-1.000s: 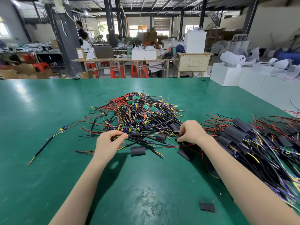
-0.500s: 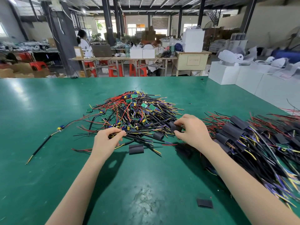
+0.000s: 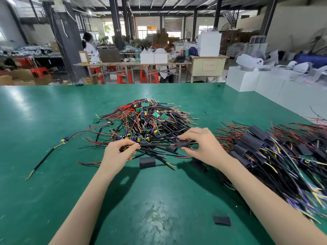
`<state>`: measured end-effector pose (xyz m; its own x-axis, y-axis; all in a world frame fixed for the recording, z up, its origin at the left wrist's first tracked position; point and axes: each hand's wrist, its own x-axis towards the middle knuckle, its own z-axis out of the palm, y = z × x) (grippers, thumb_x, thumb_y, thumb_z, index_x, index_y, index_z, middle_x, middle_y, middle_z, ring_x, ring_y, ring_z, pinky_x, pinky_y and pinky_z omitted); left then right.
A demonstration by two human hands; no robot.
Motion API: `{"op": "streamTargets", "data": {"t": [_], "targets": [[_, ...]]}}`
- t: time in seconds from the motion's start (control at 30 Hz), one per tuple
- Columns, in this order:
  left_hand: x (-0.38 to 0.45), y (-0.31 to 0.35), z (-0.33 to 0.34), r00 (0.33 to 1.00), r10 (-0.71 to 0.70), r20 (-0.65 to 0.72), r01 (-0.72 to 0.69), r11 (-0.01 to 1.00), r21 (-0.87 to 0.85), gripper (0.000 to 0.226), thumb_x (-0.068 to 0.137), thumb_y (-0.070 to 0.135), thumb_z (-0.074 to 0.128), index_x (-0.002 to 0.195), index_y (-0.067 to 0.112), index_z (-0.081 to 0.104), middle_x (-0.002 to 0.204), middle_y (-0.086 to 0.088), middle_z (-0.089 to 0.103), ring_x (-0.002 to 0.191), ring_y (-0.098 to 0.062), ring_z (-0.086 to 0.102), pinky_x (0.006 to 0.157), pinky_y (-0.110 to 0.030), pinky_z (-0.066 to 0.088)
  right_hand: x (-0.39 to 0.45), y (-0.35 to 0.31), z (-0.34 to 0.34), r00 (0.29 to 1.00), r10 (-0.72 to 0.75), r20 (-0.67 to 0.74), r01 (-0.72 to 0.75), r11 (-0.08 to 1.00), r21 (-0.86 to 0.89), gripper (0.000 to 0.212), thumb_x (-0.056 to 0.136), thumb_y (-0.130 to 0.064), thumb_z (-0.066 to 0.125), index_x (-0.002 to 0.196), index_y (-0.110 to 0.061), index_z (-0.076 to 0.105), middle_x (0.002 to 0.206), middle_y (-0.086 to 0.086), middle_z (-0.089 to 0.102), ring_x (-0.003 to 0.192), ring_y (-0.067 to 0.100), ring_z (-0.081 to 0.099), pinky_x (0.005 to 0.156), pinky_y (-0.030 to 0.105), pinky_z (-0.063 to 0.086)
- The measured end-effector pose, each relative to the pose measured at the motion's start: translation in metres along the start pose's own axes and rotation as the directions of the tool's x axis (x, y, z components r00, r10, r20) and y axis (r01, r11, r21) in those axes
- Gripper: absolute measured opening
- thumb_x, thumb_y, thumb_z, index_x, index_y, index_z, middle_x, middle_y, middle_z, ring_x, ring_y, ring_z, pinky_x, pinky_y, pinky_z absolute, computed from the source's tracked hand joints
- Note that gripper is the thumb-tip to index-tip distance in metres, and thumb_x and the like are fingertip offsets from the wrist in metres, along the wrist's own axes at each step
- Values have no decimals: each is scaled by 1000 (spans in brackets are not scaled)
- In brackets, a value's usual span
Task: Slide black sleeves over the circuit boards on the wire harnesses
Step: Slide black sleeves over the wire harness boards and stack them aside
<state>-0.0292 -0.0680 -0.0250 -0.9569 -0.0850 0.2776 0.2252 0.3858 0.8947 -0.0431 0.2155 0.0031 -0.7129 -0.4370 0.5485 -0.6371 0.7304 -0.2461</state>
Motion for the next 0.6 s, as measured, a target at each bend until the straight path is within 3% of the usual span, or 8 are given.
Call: {"op": "streamTargets", "data": {"t": [0.27, 0.37, 0.43, 0.53, 0.6], "targets": [[-6, 9, 8, 983, 59, 172, -48, 997, -69, 22, 91, 15, 67, 72, 24, 73, 60, 5, 59, 50, -9, 41, 50, -14, 36, 1, -15, 1, 976, -217, 16, 214, 947, -240, 26, 71, -21, 77, 97, -18, 72, 91, -4, 68, 86, 20, 64, 84, 35, 34], [-11, 14, 16, 968, 57, 245, -27, 992, -124, 16, 90, 13, 68, 77, 22, 73, 62, 3, 60, 49, -7, 41, 49, -14, 35, 3, -26, 4, 952, -304, 36, 301, 907, -293, 26, 72, -21, 75, 97, -19, 71, 90, -4, 67, 85, 20, 64, 82, 36, 37], [-13, 17, 20, 944, 24, 328, 30, 987, -157, 11, 84, 14, 72, 91, 22, 72, 68, 3, 62, 52, -7, 44, 51, -16, 36, 3, -33, 7, 941, -337, 17, 329, 904, -274, 25, 73, -21, 73, 98, -18, 71, 91, -4, 67, 84, 20, 63, 80, 36, 41], [-14, 18, 21, 899, -24, 438, 159, 949, -274, 48, 68, 3, 63, 114, 15, 54, 84, 3, 70, 61, -9, 54, 54, -18, 40, 3, -41, 12, 941, -335, -38, 322, 926, -199, 23, 76, -20, 71, 99, -17, 71, 93, -4, 67, 85, 20, 62, 79, 34, 39], [-12, 17, 18, 905, 15, 425, 129, 942, -309, 50, 65, -2, 61, 112, 12, 53, 93, 1, 72, 68, -14, 57, 60, -20, 46, 2, -42, 14, 949, -306, -75, 293, 945, -144, 23, 77, -19, 72, 100, -17, 71, 94, -4, 67, 86, 20, 62, 78, 34, 39]]}}
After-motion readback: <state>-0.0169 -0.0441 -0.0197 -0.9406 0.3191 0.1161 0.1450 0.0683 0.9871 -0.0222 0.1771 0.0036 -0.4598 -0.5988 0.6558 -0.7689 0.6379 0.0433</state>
